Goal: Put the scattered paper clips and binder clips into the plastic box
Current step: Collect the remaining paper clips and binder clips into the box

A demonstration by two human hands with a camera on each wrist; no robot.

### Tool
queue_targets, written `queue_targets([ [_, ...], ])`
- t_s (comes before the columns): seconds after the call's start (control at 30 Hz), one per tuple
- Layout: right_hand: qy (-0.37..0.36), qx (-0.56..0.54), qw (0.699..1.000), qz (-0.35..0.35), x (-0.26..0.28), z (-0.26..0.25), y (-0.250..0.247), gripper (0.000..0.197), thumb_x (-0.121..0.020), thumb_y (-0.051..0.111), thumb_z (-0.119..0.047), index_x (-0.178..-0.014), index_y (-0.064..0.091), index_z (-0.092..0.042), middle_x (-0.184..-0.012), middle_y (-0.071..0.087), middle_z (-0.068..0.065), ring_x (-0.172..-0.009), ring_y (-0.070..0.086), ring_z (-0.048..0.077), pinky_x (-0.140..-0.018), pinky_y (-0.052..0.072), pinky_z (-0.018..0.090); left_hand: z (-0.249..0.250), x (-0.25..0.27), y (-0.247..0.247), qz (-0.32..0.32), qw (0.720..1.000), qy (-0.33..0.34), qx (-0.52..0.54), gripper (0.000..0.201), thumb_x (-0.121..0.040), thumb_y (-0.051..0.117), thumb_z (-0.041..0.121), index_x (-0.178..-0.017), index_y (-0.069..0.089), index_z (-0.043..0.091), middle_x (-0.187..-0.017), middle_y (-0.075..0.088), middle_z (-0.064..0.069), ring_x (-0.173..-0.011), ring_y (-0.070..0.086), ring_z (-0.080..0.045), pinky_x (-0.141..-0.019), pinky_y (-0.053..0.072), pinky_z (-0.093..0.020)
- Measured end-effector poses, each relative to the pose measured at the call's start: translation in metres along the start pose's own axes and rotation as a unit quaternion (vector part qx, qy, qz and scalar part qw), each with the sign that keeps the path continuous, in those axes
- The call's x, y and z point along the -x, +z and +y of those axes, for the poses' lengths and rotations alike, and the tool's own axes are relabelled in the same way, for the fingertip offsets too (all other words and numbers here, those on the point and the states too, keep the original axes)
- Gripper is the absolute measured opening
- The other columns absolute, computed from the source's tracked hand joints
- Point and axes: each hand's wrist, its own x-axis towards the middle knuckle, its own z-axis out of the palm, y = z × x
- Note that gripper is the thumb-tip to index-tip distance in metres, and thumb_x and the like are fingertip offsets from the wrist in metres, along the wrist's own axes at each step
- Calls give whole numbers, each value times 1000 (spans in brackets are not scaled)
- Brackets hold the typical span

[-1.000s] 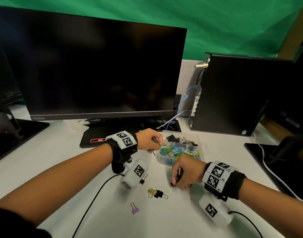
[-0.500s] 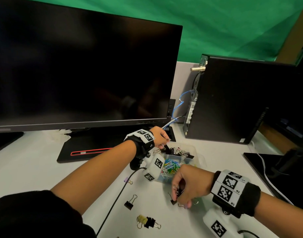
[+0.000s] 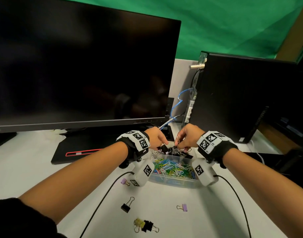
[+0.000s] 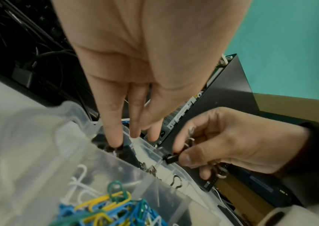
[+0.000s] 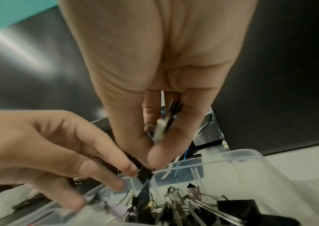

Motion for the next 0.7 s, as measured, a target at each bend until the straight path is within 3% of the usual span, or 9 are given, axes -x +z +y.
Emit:
queue_targets([
  [0.1,-15,33,999,15,-10,3,5,19,-76,68,1,-75,73,-17,-72,68,1,-53,62,9,-61,57,22,1,7,-6,3,1000,5,9,37,-90,42,-9,-112,67,6,-122,61,-16,-113,59,-28,-86,56,-39],
  [0.23,-38,70,997,20,-12,8,7,25,-76,67,1,-86,75,-21,-83,68,-2,-74,61,9,-74,51,23,-3,17,-18,40,999,7,23,32,-92,43,-4,-110,67,5,-114,64,-15,-93,58,-19,-81,57,-37],
  [0.37,-35,84,996,27,-8,15,7,31,-81,57,5,-90,75,-19,-97,72,3,-83,64,14,-66,49,16,-21,31,-27,43,999,-2,-22,30,-92,43,0,-107,68,9,-98,59,-5,-90,57,-18,-69,55,-27],
  [0.47,-38,127,991,14,-1,15,14,27,-87,54,-3,-100,73,-18,-109,70,6,-98,65,21,-80,51,24,-39,45,-29,20,995,3,-97,29,-91,45,3,-104,69,15,-102,64,-7,-78,60,-16,-58,52,-16],
  [0.5,-36,148,988,8,3,14,16,27,-89,53,-5,-104,71,-18,-114,68,6,-104,63,22,-84,48,23,-44,51,-29,8,992,5,-125,29,-91,46,4,-105,69,15,-106,66,-8,-77,60,-16,-58,49,-14],
  [0.63,-6,211,977,-10,13,10,17,36,-91,46,-7,-122,60,-19,-133,55,6,-119,53,25,-95,42,26,-61,75,-21,-39,976,-13,-214,32,-90,47,9,-117,64,17,-122,62,-4,-108,58,-20,-88,42,-19],
  [0.7,3,204,979,-14,20,6,16,39,-92,44,-7,-128,53,-20,-132,54,9,-119,53,26,-98,45,31,-65,87,-17,-51,973,-23,-224,34,-90,49,12,-121,60,18,-124,59,-4,-104,55,-17,-89,40,-19],
])
